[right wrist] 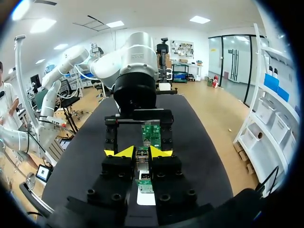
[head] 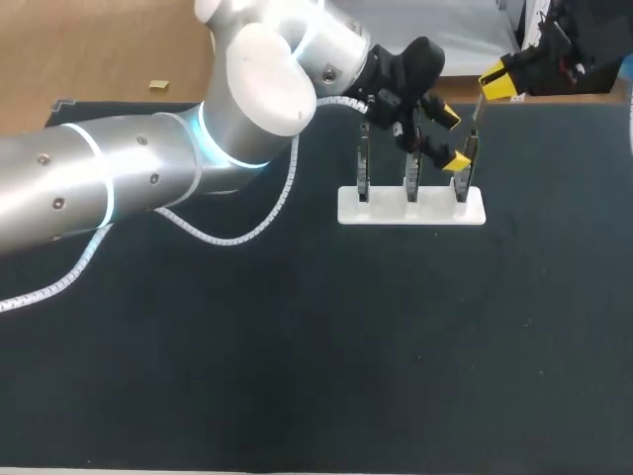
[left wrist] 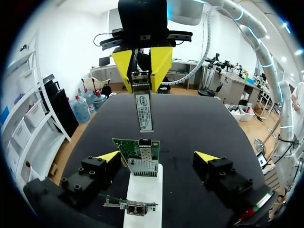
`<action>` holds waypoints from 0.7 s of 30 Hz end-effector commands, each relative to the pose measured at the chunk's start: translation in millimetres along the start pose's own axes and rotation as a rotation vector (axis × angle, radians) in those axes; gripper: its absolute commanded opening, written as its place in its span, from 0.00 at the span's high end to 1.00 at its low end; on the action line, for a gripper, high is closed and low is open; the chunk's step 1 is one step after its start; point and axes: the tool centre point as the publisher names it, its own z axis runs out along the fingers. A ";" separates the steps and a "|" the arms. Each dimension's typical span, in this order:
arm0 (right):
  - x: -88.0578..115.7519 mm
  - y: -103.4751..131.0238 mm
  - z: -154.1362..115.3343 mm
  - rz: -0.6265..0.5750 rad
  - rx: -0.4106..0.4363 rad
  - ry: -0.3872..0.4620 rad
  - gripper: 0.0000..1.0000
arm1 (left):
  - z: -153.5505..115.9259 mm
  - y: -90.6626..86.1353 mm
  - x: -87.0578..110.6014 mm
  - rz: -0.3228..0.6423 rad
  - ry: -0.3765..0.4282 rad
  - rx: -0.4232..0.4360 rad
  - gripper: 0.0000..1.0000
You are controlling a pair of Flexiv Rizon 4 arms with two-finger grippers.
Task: Pick up the optical module with the left hand, and insert it into the network port with the right hand.
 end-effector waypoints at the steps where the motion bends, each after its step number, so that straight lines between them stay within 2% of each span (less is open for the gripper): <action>1: 0.1 -0.4 0.5 0.000 0.000 0.000 1.00 | 2.4 4.4 -0.8 -0.001 0.010 0.011 0.00; 21: 0.4 -3.3 -0.8 -0.003 -0.008 0.005 1.00 | 6.9 7.1 3.4 -0.011 0.031 0.027 0.00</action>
